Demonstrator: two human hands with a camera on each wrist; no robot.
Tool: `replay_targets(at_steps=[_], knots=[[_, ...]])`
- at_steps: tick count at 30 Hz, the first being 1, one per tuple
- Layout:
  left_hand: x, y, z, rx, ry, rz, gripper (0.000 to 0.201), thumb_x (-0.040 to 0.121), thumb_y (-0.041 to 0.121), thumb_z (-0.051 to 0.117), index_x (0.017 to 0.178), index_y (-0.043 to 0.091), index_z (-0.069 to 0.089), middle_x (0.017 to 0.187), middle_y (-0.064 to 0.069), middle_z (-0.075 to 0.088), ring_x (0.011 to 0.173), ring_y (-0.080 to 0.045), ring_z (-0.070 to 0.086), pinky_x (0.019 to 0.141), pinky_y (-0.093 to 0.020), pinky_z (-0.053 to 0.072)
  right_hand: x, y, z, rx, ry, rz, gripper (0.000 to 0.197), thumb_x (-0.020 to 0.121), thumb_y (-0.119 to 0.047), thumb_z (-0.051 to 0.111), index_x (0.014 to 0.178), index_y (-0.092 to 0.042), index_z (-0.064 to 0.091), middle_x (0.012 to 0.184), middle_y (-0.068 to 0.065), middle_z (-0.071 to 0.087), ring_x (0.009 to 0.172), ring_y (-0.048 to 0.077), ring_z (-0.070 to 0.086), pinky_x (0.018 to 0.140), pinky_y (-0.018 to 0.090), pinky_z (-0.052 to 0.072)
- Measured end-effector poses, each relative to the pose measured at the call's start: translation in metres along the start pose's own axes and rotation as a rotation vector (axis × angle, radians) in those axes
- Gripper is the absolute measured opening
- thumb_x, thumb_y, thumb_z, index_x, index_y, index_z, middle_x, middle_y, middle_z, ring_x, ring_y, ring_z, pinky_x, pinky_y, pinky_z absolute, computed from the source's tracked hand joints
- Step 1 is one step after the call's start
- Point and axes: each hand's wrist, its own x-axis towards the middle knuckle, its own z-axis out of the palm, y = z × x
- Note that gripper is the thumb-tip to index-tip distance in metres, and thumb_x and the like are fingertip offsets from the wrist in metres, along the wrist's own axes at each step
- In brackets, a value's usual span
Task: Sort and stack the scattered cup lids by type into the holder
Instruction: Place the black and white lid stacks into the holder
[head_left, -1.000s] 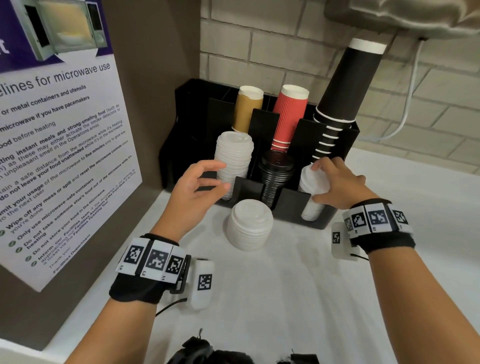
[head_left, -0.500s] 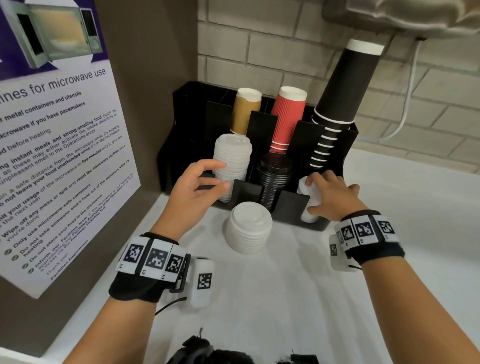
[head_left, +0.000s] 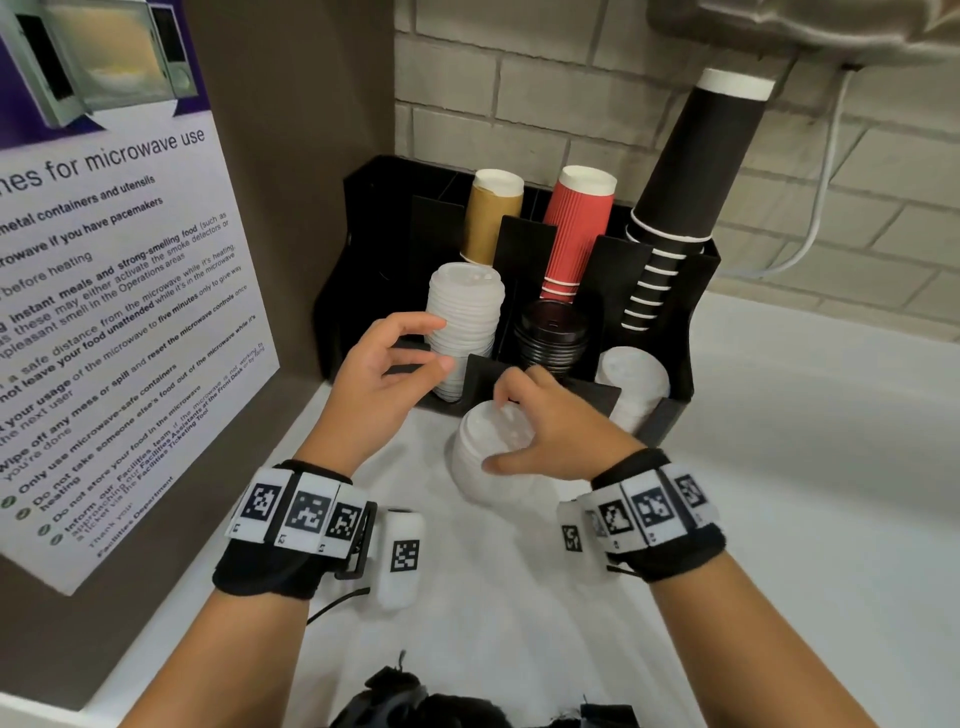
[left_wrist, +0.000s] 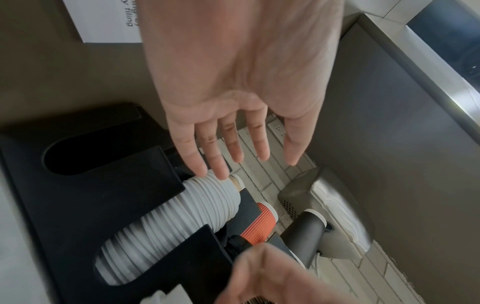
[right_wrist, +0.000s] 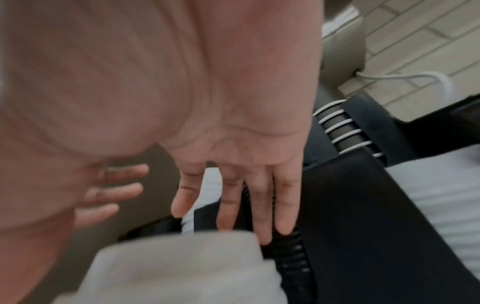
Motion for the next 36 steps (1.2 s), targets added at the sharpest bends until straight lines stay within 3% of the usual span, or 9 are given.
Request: replay_targets(at_steps=[10,17,21,23,25,27,31,36], knots=[[0.001,0.0,0.0,0.005,-0.003,-0.009,0.032,0.09,0.011,0.066,0.12,0.018,0.06,0.127,-0.002,0.057,0.1,-0.012,0.064,0.081,-0.011,0.046,0.013,-0.002,0.024,-0.037,0.036,0.03,0.06,0.061,-0.033,0.082,0.098,-0.023,0.036,0.105,0.001,0.036,0.075,0.022,0.045,0.064,0.028,0.037],[0.003,0.002,0.002,-0.012,-0.021,0.009,0.031,0.09,0.01,0.066,0.113,0.029,0.06,0.127,-0.002,0.056,0.097,-0.007,0.064,0.082,-0.014,0.047,0.011,-0.002,0.017,0.026,0.104,0.019,0.058,0.061,-0.031,0.081,0.098,-0.024,0.037,0.104,-0.001,0.037,0.079,0.022,0.044,0.063,0.026,0.034],[0.003,0.006,0.006,-0.065,-0.048,0.001,0.035,0.084,0.022,0.069,0.114,0.033,0.057,0.127,0.002,0.056,0.099,-0.003,0.063,0.087,-0.021,0.049,0.001,-0.003,-0.001,0.269,0.309,0.023,0.055,0.065,-0.03,0.082,0.104,-0.023,0.044,0.108,-0.001,0.042,0.095,0.017,0.047,0.074,0.02,0.04],[0.002,0.005,0.007,-0.104,-0.167,-0.021,0.06,0.071,0.028,0.075,0.124,0.038,0.051,0.133,0.007,0.053,0.113,-0.005,0.06,0.096,-0.026,0.05,-0.006,-0.007,-0.009,0.493,0.406,0.011,0.055,0.071,-0.032,0.081,0.113,-0.028,0.046,0.115,-0.003,0.047,0.103,0.013,0.051,0.075,0.021,0.044],[0.001,0.004,0.012,-0.098,-0.294,-0.043,0.085,0.063,0.028,0.085,0.134,0.046,0.042,0.141,0.009,0.048,0.124,-0.009,0.055,0.101,-0.027,0.046,-0.014,-0.015,-0.014,0.722,0.395,-0.014,0.052,0.077,-0.035,0.076,0.119,-0.035,0.045,0.118,-0.008,0.052,0.103,0.013,0.06,0.073,0.025,0.051],[0.0,0.003,0.019,-0.111,-0.34,-0.052,0.096,0.061,0.028,0.087,0.14,0.048,0.037,0.145,0.011,0.045,0.125,-0.011,0.054,0.102,-0.028,0.045,-0.021,-0.021,-0.016,0.859,0.36,-0.048,0.05,0.078,-0.04,0.073,0.119,-0.039,0.044,0.116,-0.012,0.057,0.095,0.013,0.066,0.074,0.026,0.054],[0.0,0.005,0.028,-0.193,-0.331,-0.033,0.095,0.062,0.028,0.088,0.142,0.043,0.039,0.144,0.004,0.047,0.117,-0.014,0.062,0.096,-0.025,0.05,-0.027,-0.022,-0.02,0.928,0.329,-0.081,0.05,0.076,-0.043,0.074,0.118,-0.037,0.047,0.117,-0.007,0.061,0.102,0.018,0.066,0.088,0.042,0.055],[-0.001,0.007,0.028,-0.17,-0.331,-0.013,0.094,0.057,0.034,0.087,0.138,0.044,0.042,0.139,0.004,0.05,0.112,-0.018,0.065,0.101,-0.036,0.049,-0.036,-0.007,-0.021,0.97,0.249,-0.119,0.065,0.073,-0.033,0.078,0.129,-0.046,0.047,0.121,-0.004,0.063,0.112,0.021,0.063,0.091,0.043,0.053]])
